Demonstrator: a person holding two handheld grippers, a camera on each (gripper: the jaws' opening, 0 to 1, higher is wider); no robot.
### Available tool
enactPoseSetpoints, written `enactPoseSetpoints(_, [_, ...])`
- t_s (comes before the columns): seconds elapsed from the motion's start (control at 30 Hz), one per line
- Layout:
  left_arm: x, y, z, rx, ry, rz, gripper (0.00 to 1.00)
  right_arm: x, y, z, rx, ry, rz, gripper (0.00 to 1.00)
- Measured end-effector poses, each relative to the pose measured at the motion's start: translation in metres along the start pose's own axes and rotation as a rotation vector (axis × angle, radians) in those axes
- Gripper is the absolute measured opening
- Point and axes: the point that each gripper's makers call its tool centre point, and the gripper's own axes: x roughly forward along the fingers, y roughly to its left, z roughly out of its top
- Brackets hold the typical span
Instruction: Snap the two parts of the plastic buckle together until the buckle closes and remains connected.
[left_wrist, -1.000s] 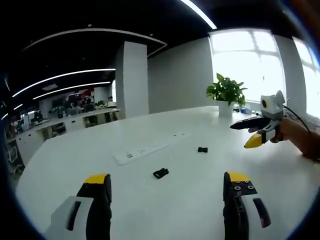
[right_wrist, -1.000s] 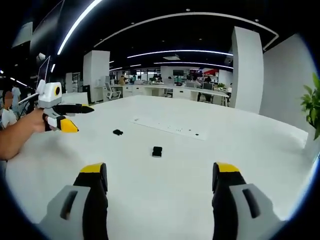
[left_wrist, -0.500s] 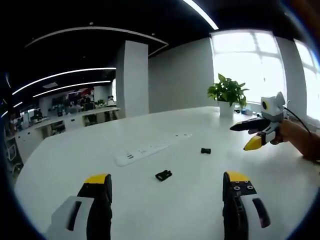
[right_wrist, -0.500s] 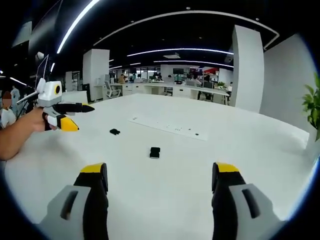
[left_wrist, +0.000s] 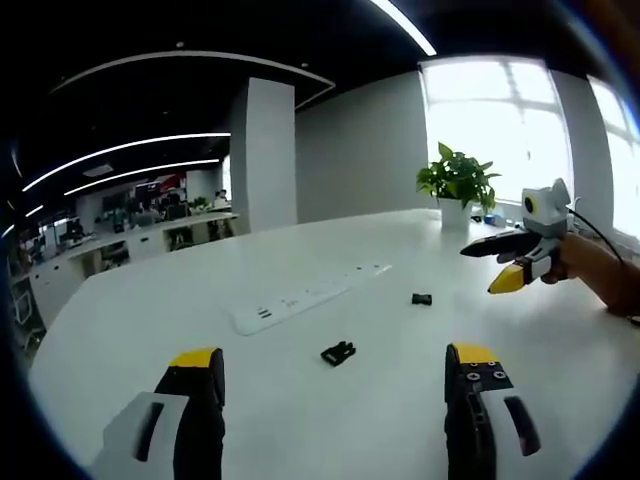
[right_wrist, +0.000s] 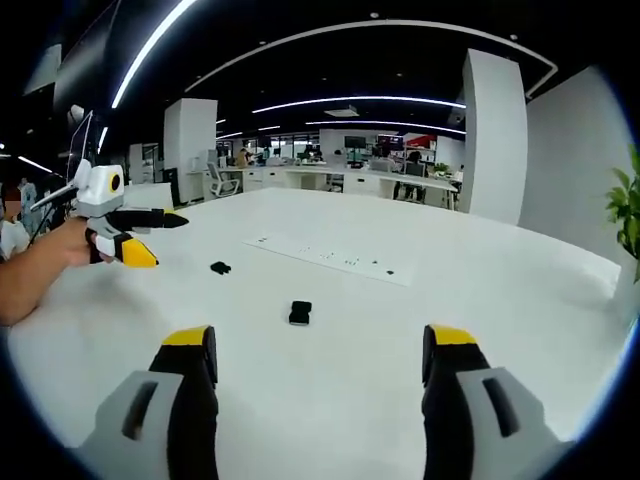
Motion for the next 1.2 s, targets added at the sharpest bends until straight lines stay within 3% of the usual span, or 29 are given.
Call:
enactPoseSetpoints(0.37, [0.012, 0.003, 0.006, 0.002, -0.006, -0.012, 0.92, 0.012, -0.005, 0.0, -0.002, 0.013, -0.003, 0.84])
enactPoseSetpoints(0.77, [0.022, 0.004, -0.005, 0.032, 0.037, -0.049, 0.91, 0.022, -0.004, 0.001, -0.003, 0.016, 0.007, 0.84])
enactPoseSetpoints(1.2, [0.036, 0.009, -0.001, 0.021, 0.027, -0.086, 0.89, 0.035, -0.01, 0.002, -0.001, 0.02, 0.006, 0.81])
